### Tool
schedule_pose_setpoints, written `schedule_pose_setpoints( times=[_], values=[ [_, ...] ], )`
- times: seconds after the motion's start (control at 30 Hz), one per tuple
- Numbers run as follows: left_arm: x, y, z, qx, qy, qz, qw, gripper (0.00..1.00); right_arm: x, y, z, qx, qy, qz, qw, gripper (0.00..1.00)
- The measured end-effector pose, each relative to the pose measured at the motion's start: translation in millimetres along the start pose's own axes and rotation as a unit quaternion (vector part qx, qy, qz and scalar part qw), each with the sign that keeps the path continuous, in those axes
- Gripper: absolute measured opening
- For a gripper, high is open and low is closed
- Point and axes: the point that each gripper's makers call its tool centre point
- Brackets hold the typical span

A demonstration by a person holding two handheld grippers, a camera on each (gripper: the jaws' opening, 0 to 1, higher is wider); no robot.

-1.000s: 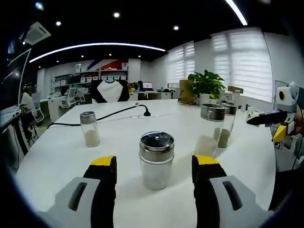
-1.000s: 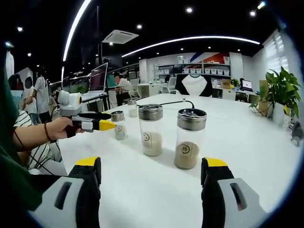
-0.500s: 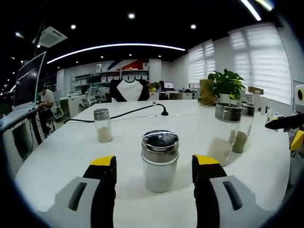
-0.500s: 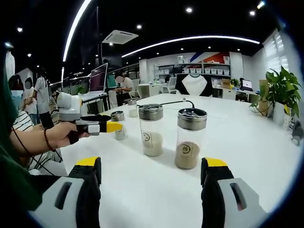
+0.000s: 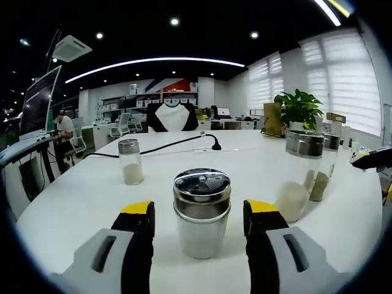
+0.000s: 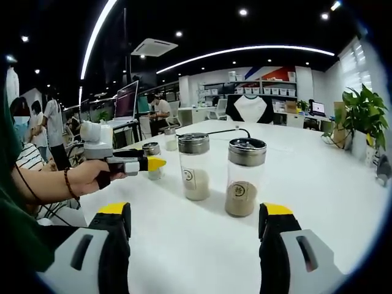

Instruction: Rotate the seasoning bottle until the label or dispensing opening points toward the visible target arrow and the bottle remains upright within the marked orientation range

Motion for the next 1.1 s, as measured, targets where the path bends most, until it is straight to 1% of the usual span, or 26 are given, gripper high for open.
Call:
schedule_pose_setpoints(
  times=[0.13, 0.17, 0.23, 0.4, 0.47, 0.57, 0.7, 1.1],
  values=[
    [-2.1, 2.2, -0.2, 0.001, 0.002, -0.003, 1.0, 0.56, 0.2, -0.2, -0.2, 0.0, 0.0, 0.0, 1.0, 0.88],
    [-2.3, 3.3, 1.9, 0.0, 0.008, -0.006, 0.9999, 0.55, 0.2, -0.2, -0.2, 0.0, 0.0, 0.0, 1.0, 0.88],
    [-1.9, 4.6, 3.5, -0.003, 0.012, -0.008, 0.9999, 0.52, 0.1, 0.1, -0.3, 0.0, -0.001, 0.0, 1.0, 0.88],
    [-1.2, 4.6, 4.7, -0.009, 0.016, -0.007, 0.9998, 0.46, 0.1, 2.0, -0.5, 0.0, 0.0, -0.004, 1.0, 0.87],
    [-1.0, 3.5, 4.9, -0.017, 0.016, -0.004, 0.9997, 0.44, 0.0, 2.7, -1.2, 0.002, -0.002, -0.006, 1.0, 0.87],
    [-0.9, 3.0, 6.6, -0.015, 0.02, -0.003, 0.9997, 0.39, -0.1, 2.9, -2.5, 0.004, -0.003, -0.006, 1.0, 0.87],
    [-1.1, 3.0, 4.9, -0.014, 0.018, -0.004, 0.9997, 0.36, -0.2, 2.3, -2.7, 0.002, -0.003, -0.004, 1.0, 0.87],
    [-1.6, 2.6, 5.2, -0.013, 0.033, 0.003, 0.9994, 0.36, -0.3, 1.8, -2.9, 0.002, -0.002, -0.005, 1.0, 0.87]
  ],
)
Point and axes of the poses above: the point that each gripper's makers call its tool centre point, and the gripper's own axes: x roughly backward along the fingers, z roughly to its right, y roughly out of its underside, and after that the axes turned 5 degrees about -y, right-handed
